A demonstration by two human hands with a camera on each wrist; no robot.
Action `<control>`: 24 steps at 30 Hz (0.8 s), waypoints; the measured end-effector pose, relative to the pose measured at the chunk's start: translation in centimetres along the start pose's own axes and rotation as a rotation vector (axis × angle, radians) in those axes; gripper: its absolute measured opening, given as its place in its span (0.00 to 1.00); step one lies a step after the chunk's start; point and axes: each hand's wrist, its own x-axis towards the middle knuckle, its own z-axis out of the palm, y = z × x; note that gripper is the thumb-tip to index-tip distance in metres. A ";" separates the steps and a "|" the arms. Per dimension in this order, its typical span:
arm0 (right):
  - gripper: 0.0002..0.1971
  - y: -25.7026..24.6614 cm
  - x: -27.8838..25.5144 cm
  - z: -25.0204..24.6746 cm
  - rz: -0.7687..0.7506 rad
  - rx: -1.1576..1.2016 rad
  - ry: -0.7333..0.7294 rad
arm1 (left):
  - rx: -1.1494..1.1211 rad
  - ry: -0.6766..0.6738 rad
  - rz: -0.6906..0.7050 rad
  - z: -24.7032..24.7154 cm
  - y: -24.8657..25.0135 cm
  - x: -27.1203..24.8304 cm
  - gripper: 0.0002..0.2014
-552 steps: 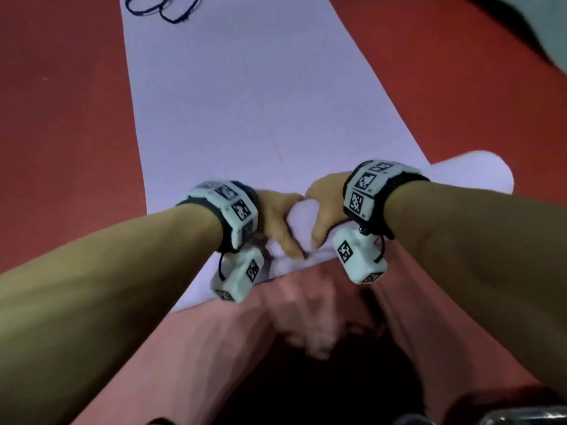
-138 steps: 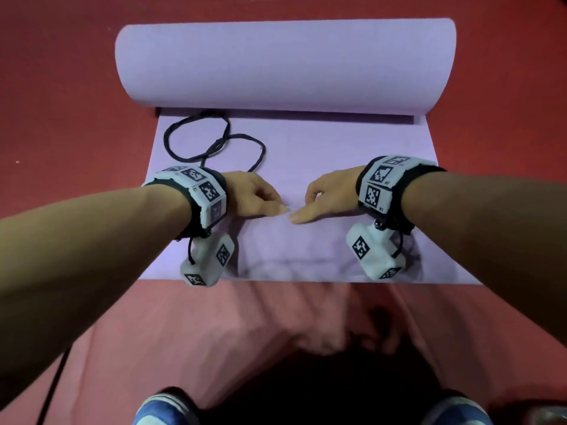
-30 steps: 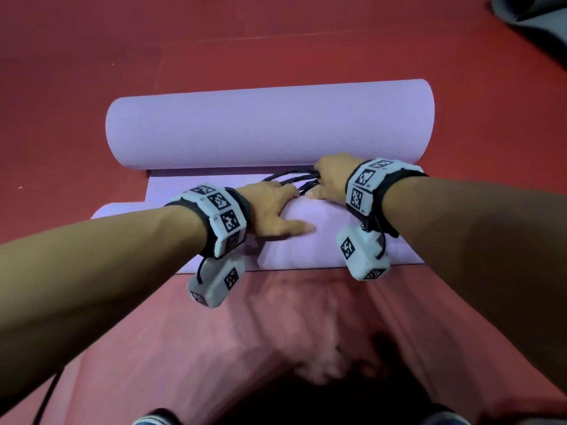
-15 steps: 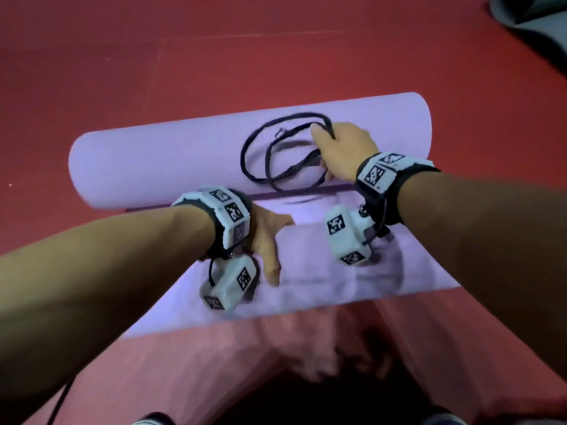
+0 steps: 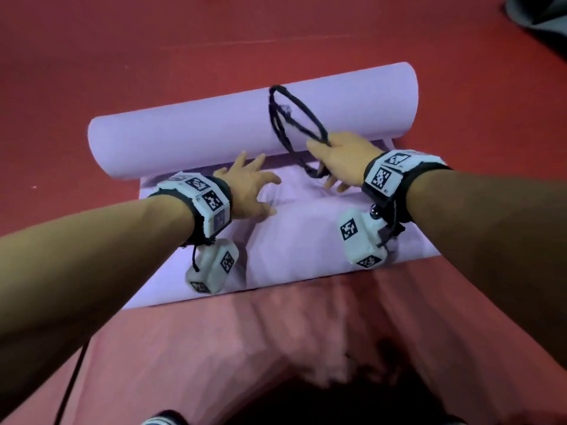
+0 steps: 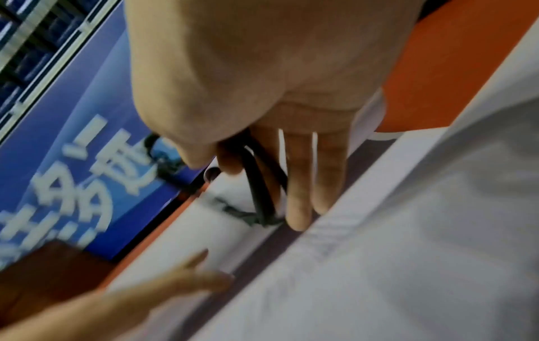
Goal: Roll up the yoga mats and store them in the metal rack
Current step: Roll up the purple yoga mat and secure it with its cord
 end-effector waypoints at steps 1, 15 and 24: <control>0.19 0.1 -0.2 0.5 -0.009 -0.179 -0.113 | 0.034 0.017 -0.042 0.2 -0.1 -0.2 0.31; 0.23 1.0 0.7 2.3 -0.124 -0.602 -0.228 | 0.242 -0.110 -0.022 3.1 2.9 -1.7 0.61; 0.21 -0.6 1.6 -0.5 -0.017 0.044 0.392 | 0.036 -0.153 0.015 0.4 2.2 -0.3 0.45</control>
